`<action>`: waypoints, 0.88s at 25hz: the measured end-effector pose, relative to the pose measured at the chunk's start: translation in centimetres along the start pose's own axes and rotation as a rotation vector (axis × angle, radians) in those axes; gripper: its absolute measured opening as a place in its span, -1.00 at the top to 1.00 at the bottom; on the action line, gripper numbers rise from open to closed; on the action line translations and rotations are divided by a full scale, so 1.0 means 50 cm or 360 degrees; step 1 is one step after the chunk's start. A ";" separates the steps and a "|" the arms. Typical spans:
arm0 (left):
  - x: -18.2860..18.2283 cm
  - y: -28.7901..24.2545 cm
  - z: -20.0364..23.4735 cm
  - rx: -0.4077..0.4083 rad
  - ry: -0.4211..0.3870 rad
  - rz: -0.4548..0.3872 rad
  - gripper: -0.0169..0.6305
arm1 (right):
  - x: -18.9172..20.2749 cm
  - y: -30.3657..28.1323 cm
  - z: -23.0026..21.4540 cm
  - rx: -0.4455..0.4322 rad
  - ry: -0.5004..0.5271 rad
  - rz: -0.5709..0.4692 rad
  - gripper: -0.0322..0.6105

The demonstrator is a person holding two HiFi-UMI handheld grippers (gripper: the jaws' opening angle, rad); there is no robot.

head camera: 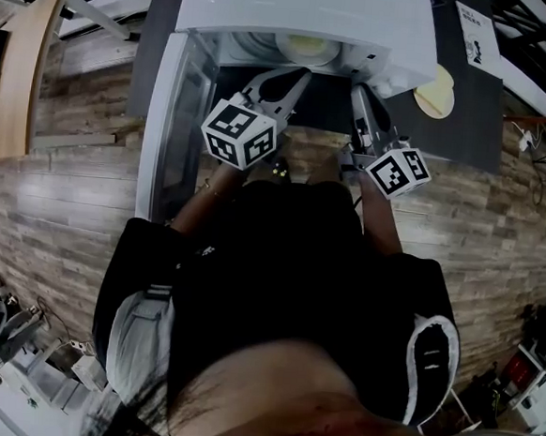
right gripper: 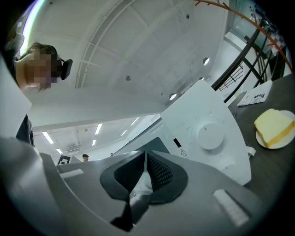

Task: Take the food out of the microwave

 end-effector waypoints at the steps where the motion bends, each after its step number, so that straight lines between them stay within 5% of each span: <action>1: 0.000 0.002 0.000 -0.0005 0.0000 -0.0003 0.93 | 0.002 -0.002 0.002 -0.0004 -0.0001 0.0007 0.91; 22: 0.016 -0.002 0.023 -0.0086 0.0005 0.0033 0.93 | 0.033 -0.044 -0.009 -0.0020 -0.0062 0.0090 0.91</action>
Point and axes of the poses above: the fingertips, and each gripper's own axes: y backward along the fingers, z to its left, x out of its underside, the point moved 6 cm from there along y, backward along the fingers, and after that the axes turned 3 degrees about z, right-handed, at the moved point
